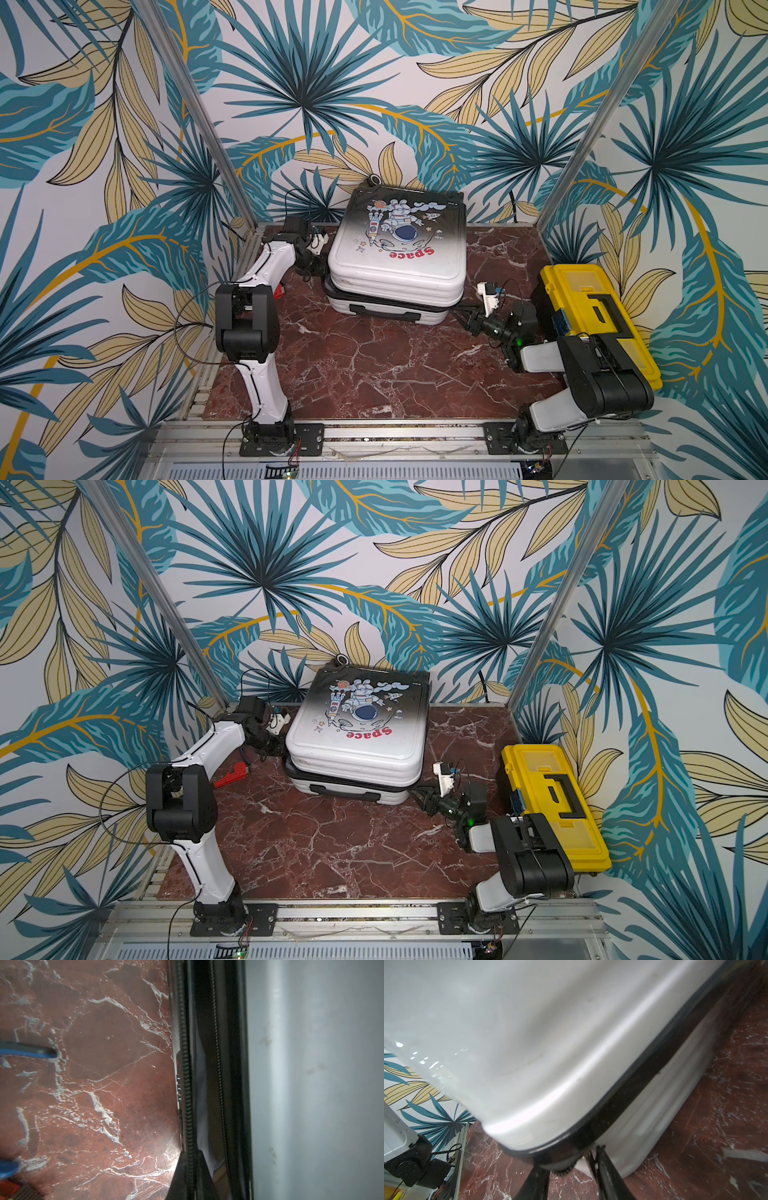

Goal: Close the suitcase zippers
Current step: Adjust the suitcase at the center of the board, then zip the zipper on the suitcase.

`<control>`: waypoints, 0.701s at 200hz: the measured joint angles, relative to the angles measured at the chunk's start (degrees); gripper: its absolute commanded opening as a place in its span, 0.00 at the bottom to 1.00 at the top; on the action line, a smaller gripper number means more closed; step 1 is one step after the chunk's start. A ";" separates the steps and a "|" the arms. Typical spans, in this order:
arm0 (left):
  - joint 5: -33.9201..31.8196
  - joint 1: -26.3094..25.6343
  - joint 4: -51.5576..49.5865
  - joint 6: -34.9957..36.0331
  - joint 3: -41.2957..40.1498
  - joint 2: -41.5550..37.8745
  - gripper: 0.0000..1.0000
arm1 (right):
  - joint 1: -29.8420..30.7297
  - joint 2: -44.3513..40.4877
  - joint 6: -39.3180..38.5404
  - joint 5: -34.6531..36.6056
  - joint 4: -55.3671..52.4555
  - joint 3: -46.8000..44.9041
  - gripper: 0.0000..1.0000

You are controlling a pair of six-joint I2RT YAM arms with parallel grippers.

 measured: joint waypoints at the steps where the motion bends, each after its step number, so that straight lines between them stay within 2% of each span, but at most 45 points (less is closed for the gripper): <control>1: -0.02 0.02 -0.02 0.02 0.00 -0.02 0.00 | 0.00 0.04 0.11 -0.07 0.11 0.00 0.31; 32: 0.13 0.33 -0.26 0.85 -0.02 -0.07 0.00 | -0.11 1.53 1.16 -1.25 2.67 0.00 0.23; 67: 0.39 0.66 -0.48 1.22 -0.02 -0.07 0.00 | -0.76 4.15 3.19 -2.16 5.84 0.07 0.00; 103: 0.39 0.70 -0.48 -0.15 -0.02 -0.07 0.00 | -1.07 4.92 4.42 -1.77 6.51 0.11 0.00; 140: -0.07 0.72 -0.37 -6.91 -0.09 -0.07 0.00 | 0.63 1.22 5.55 2.64 6.19 -2.91 0.00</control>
